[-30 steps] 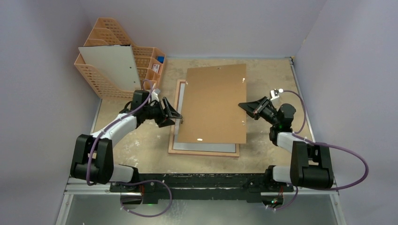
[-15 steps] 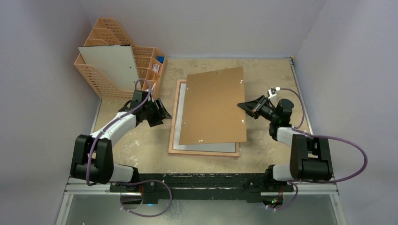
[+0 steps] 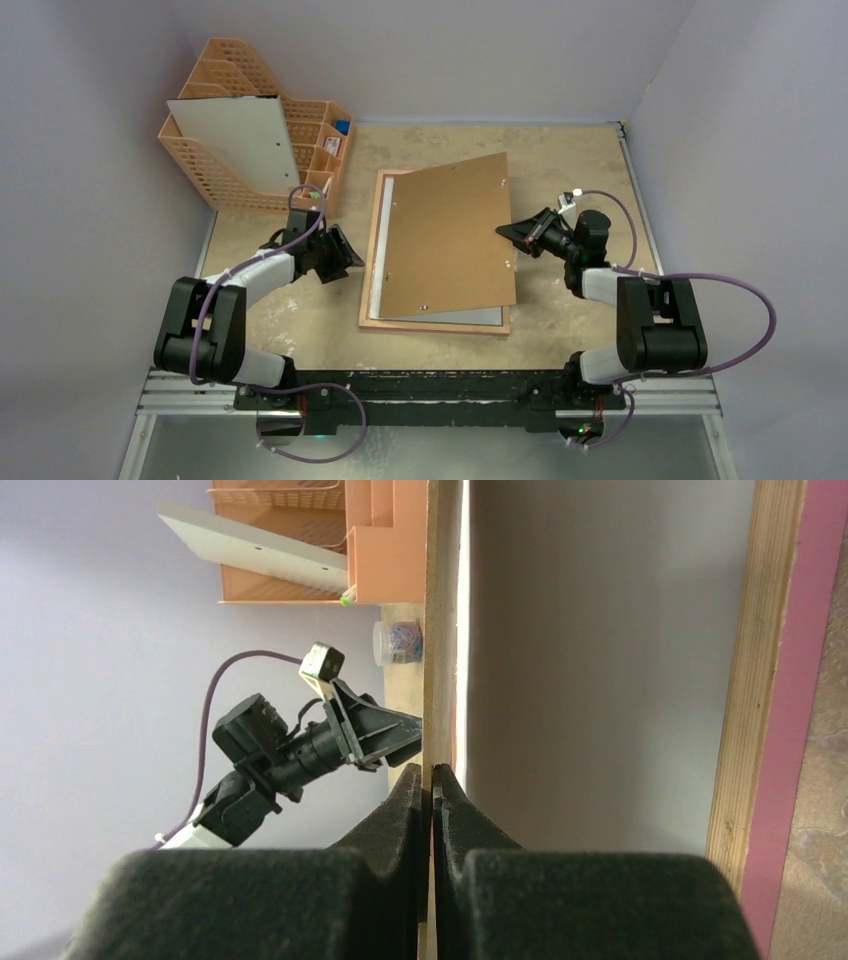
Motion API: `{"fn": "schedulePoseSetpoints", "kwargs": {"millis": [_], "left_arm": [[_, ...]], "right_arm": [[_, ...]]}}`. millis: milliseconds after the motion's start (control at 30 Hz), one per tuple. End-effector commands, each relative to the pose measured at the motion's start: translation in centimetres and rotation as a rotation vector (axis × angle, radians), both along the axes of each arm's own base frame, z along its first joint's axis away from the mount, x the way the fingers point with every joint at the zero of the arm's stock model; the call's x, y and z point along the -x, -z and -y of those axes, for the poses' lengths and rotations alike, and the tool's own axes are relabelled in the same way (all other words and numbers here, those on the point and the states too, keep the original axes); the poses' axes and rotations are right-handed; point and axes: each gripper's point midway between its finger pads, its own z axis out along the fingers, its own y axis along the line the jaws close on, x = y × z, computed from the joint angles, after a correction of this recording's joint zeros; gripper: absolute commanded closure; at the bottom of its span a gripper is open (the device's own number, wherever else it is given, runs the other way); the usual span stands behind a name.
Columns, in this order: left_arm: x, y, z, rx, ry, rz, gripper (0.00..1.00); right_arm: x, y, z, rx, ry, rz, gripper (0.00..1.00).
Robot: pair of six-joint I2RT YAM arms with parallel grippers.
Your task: Put the photo into the frame
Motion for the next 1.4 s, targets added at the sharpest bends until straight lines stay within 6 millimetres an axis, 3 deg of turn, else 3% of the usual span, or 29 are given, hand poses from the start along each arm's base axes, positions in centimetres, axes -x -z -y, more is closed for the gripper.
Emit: {"fn": "schedulePoseSetpoints", "kwargs": {"millis": [0, 633, 900, 1200, 1367], "left_arm": [[-1.0, 0.5, 0.6, 0.047, -0.018, 0.031, 0.49], [-0.3, 1.6, 2.5, 0.073, 0.036, 0.005, 0.63], [-0.6, 1.5, 2.3, 0.063, 0.027, 0.016, 0.64], [-0.7, 1.4, 2.3, 0.061, 0.025, 0.020, 0.64], [-0.7, 1.4, 2.1, 0.048, 0.023, 0.023, 0.64]], "right_arm": [[-1.1, -2.4, -1.3, 0.003, -0.022, 0.105, 1.00], [-0.9, 1.3, -2.7, 0.033, -0.048, 0.067, 1.00], [-0.7, 2.9, -2.5, 0.098, -0.051, 0.050, 0.78], [-0.3, 4.6, -2.9, 0.174, -0.083, -0.010, 0.73], [-1.0, 4.6, -2.2, 0.254, -0.058, -0.008, 0.60]]}}
